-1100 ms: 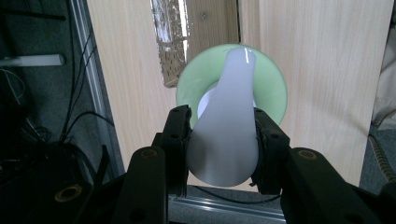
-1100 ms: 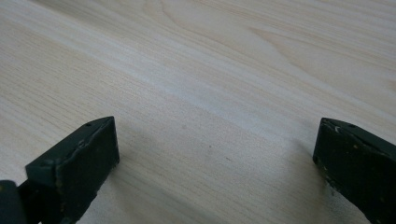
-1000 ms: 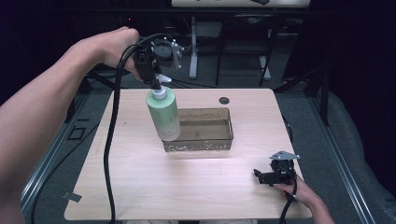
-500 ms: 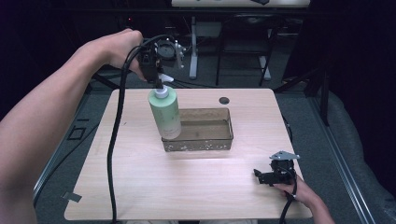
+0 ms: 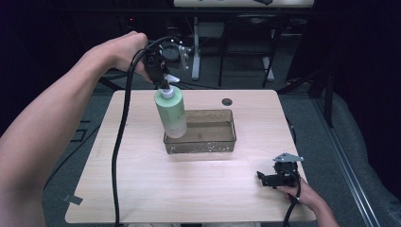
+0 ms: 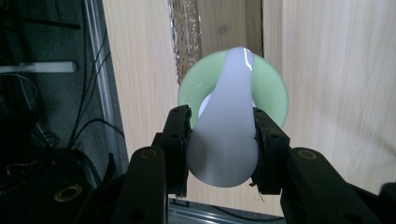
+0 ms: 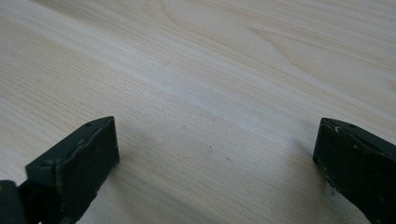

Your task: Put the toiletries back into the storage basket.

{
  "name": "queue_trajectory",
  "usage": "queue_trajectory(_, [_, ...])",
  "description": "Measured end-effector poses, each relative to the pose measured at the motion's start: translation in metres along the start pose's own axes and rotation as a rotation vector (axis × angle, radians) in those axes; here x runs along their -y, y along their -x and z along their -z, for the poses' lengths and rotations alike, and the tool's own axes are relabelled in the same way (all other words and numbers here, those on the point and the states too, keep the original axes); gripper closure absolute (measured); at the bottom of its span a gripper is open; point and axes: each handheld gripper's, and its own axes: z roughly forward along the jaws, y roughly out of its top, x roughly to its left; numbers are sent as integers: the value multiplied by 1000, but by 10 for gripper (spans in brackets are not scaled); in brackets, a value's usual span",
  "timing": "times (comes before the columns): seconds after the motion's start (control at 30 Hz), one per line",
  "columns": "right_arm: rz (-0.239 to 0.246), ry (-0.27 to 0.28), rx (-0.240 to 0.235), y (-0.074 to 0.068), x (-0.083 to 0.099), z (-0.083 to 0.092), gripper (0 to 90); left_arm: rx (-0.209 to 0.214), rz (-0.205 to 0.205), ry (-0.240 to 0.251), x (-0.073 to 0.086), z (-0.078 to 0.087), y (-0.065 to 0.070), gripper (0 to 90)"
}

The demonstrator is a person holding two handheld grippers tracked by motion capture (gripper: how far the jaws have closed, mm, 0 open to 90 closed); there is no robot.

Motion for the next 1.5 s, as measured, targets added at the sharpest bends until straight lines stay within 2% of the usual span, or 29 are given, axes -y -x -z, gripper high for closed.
queue_trajectory(0.2, [-1,1,-2,0,0,0,0,21,12,6,-1,-5,-2,633])
queue_trajectory(0.6, [0,0,0,0,0,0,0,13,6,17,-4,-17,-2,633])
queue_trajectory(0.97, [0,0,0,0,0,0,0,13,9,9,-3,-29,-4,633])
queue_trajectory(1.5, [-2,0,-3,0,0,0,0,39,22,7,3,-50,-3,633])
